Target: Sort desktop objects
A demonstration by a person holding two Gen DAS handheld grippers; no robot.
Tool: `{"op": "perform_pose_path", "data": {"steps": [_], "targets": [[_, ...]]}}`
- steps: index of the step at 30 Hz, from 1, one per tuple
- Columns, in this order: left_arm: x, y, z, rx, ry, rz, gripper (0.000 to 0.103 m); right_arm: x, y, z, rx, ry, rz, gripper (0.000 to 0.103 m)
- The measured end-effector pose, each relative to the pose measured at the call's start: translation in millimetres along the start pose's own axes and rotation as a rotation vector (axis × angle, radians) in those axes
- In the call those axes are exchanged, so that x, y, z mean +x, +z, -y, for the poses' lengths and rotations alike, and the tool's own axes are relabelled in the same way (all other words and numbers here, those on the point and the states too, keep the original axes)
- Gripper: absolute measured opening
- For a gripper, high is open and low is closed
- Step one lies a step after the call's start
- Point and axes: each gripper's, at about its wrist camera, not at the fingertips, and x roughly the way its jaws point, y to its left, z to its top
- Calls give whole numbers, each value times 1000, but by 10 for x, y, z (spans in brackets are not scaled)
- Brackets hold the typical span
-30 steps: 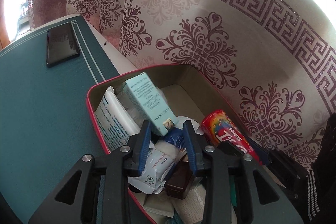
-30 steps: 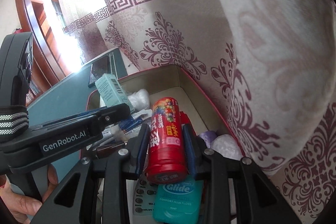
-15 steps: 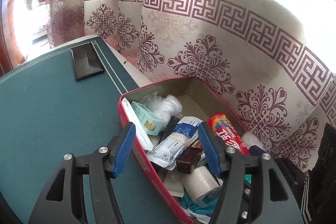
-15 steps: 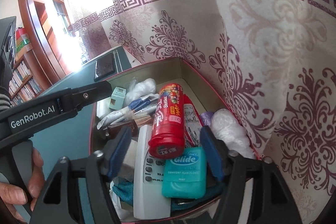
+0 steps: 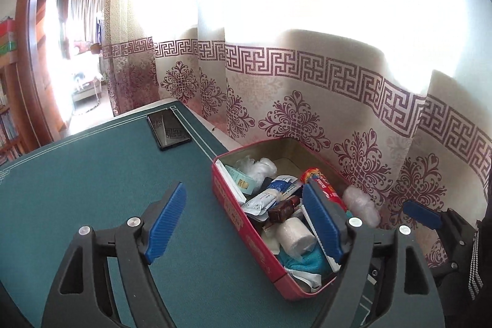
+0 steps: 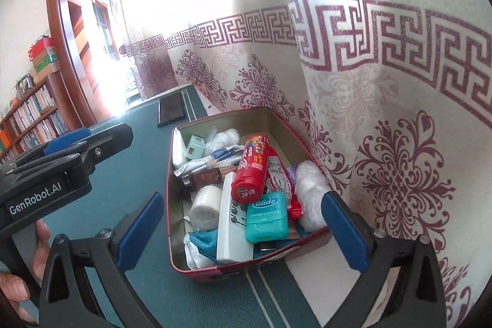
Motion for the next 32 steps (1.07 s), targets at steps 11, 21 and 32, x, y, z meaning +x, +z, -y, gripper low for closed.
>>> {"op": "perform_pose_path", "data": {"steps": [11, 21, 32], "targets": [[-444, 14, -39, -74, 35, 33, 92, -825, 273, 47, -33, 60, 177, 102], [-297, -136, 135, -41, 6, -64, 100, -514, -3, 63, -42, 70, 51, 102], [-310, -215, 283, 48, 77, 9, 103, -286, -154, 111, -15, 33, -4, 102]]}}
